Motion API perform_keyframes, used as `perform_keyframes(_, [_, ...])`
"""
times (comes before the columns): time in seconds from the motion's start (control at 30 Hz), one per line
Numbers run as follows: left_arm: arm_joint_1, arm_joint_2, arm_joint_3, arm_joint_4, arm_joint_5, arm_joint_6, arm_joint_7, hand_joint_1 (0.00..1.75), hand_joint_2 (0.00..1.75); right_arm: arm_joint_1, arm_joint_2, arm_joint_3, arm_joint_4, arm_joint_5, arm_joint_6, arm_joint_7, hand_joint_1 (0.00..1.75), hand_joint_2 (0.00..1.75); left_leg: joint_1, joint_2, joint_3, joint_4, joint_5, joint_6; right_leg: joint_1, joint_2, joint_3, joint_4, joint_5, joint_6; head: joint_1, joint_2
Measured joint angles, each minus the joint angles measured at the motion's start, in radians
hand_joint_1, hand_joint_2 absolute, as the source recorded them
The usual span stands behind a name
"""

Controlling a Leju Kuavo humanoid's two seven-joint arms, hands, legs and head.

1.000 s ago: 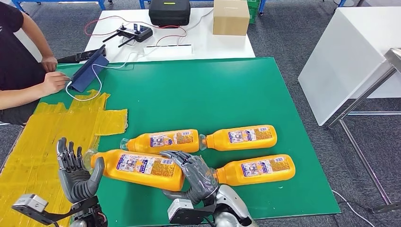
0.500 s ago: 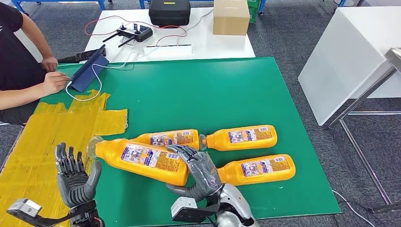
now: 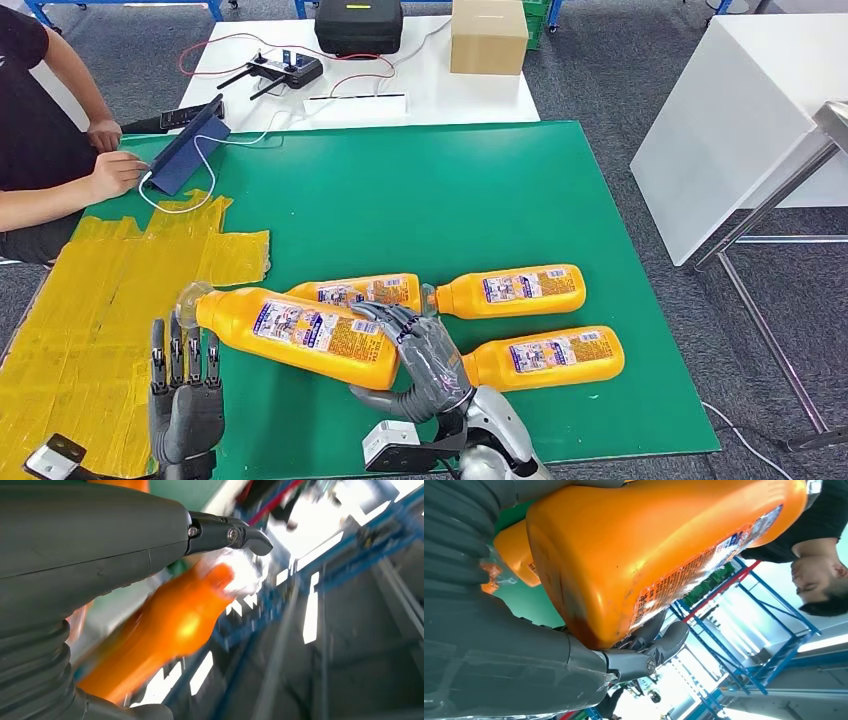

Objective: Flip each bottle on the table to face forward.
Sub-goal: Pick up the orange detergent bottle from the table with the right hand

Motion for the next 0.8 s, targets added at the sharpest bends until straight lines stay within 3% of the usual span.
perform_keyframes(0.13, [0.019, 0.002, -0.017, 0.03, 0.112, -0.104, 0.05, 0.0, 1.75, -0.004, 0.001, -0.004, 0.0, -0.001, 0.007, -0.009, 1.75, 1.75, 0.0, 0.0, 0.0, 0.0, 0.0, 0.0, 0.0, 0.0, 0.0, 0.0, 0.0, 0.0, 0.0, 0.0])
perform_keyframes(0.27, [0.043, 0.019, -0.09, 0.074, 0.223, -0.18, 0.095, 0.0, 1.75, -0.01, 0.004, -0.006, -0.001, 0.003, 0.024, -0.017, 1.75, 1.75, 0.0, 0.0, 0.0, 0.0, 0.0, 0.0, 0.0, 0.0, 0.0, 0.0, 0.0, 0.0, 0.0, 0.0])
perform_keyframes(0.8, [0.044, 0.061, -0.166, 0.101, 0.248, -0.166, 0.061, 0.0, 1.75, -0.009, 0.022, -0.002, -0.006, 0.026, 0.04, -0.022, 1.75, 1.75, 0.0, 0.0, 0.0, 0.0, 0.0, 0.0, 0.0, 0.0, 0.0, 0.0, 0.0, 0.0, 0.0, 0.0])
